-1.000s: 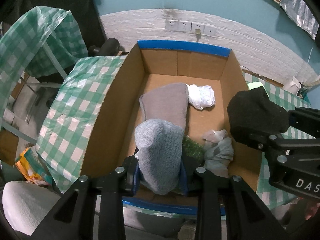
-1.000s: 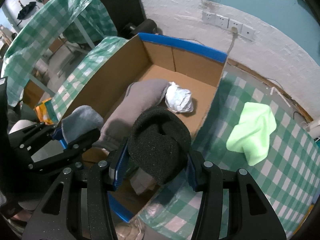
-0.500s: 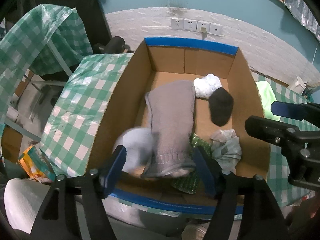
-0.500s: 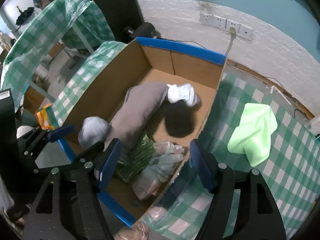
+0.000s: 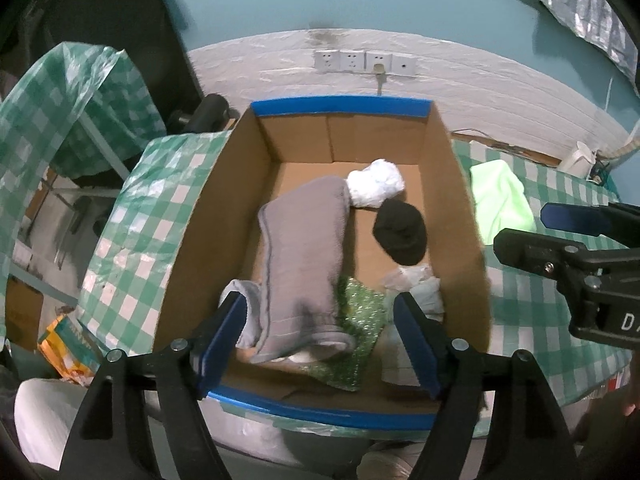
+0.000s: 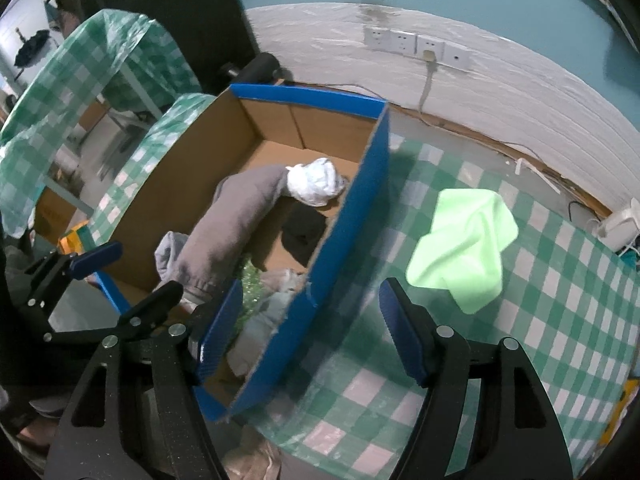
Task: Organize soft objects
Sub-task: 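Move both grippers back over the white foam tube and green cloth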
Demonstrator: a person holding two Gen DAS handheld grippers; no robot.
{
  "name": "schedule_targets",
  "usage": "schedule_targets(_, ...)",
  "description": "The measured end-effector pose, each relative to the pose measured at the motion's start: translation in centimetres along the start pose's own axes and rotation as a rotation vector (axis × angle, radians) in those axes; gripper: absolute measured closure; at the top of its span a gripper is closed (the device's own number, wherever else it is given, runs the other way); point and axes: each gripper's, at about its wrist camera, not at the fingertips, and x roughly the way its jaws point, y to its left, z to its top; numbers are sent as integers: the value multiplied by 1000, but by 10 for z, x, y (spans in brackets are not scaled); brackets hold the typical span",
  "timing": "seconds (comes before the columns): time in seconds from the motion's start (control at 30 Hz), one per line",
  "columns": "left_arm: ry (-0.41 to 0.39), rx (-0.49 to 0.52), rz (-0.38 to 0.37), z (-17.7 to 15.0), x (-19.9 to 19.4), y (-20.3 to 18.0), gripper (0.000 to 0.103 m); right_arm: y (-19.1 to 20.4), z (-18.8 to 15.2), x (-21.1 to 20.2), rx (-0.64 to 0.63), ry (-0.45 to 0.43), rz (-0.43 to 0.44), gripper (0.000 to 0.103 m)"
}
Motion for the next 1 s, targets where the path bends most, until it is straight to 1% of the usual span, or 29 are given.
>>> schedule_targets(0.63,-16,123,-29,4,-10,-62,25,-50,-28,-29,44,-34,-58,31)
schedule_targets(1.0,-21,199,-40,3,-14,-102,23,-92,-52,-41,112,-34,-92,31)
